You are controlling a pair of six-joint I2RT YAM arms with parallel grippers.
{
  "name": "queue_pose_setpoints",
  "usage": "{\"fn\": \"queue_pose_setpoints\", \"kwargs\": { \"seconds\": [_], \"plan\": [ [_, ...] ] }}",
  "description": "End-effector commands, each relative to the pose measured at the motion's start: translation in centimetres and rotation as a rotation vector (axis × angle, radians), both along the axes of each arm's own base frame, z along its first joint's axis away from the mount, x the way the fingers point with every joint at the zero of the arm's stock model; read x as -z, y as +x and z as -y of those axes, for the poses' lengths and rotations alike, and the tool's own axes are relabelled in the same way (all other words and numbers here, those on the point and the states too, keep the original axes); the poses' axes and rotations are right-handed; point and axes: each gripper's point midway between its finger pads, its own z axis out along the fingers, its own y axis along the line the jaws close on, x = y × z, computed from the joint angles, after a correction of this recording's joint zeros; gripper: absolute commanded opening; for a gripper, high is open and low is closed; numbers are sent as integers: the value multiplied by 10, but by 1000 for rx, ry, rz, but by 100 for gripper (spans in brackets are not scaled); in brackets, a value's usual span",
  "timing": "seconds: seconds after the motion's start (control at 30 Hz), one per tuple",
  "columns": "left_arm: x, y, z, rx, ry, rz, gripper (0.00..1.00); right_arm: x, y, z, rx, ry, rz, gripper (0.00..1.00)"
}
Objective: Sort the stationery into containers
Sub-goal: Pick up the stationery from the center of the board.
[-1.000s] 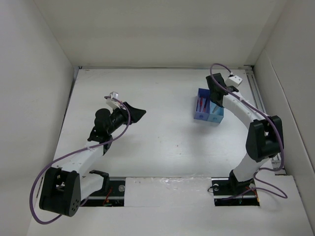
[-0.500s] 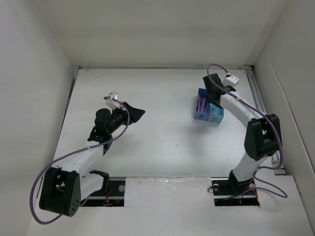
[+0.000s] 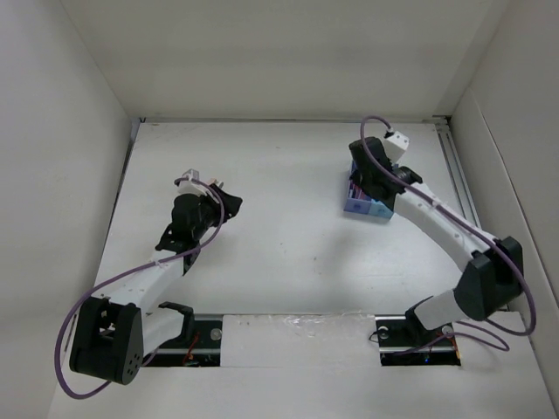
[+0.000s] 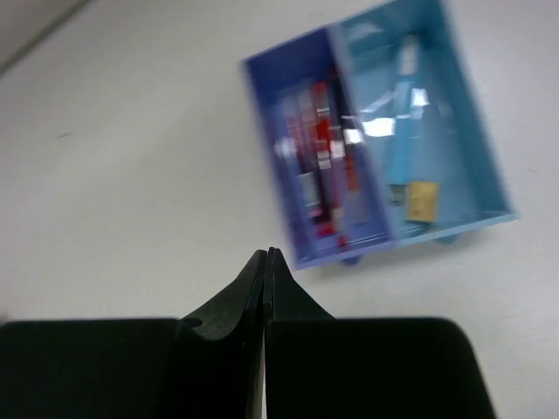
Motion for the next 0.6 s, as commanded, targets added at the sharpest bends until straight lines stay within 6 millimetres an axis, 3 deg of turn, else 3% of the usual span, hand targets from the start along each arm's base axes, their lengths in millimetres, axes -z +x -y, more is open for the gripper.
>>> {"fn": "queue_pose_setpoints", "kwargs": {
  "seconds": [0.0,0.1,0.23,0.37,0.4,0.57],
  "plan": [
    [-1,13,-34,-186,78,-23,51,-38,-11,-76,-241,189,146,0],
    [18,11,-53,-251,82,-97,51,-52,-30,-110,-347,222,188,0],
    [35,8,-68,-320,134,-153,51,-53,-43,-129,-403,211,186,0],
    [55,6,-79,-370,192,-233,51,-43,-53,-143,-452,221,169,1],
    [69,1,-82,-375,217,-281,51,-40,-54,-148,-466,213,166,3],
    [81,1,-92,-423,269,-353,51,-31,-55,-153,-489,232,165,8]
  ]
}}
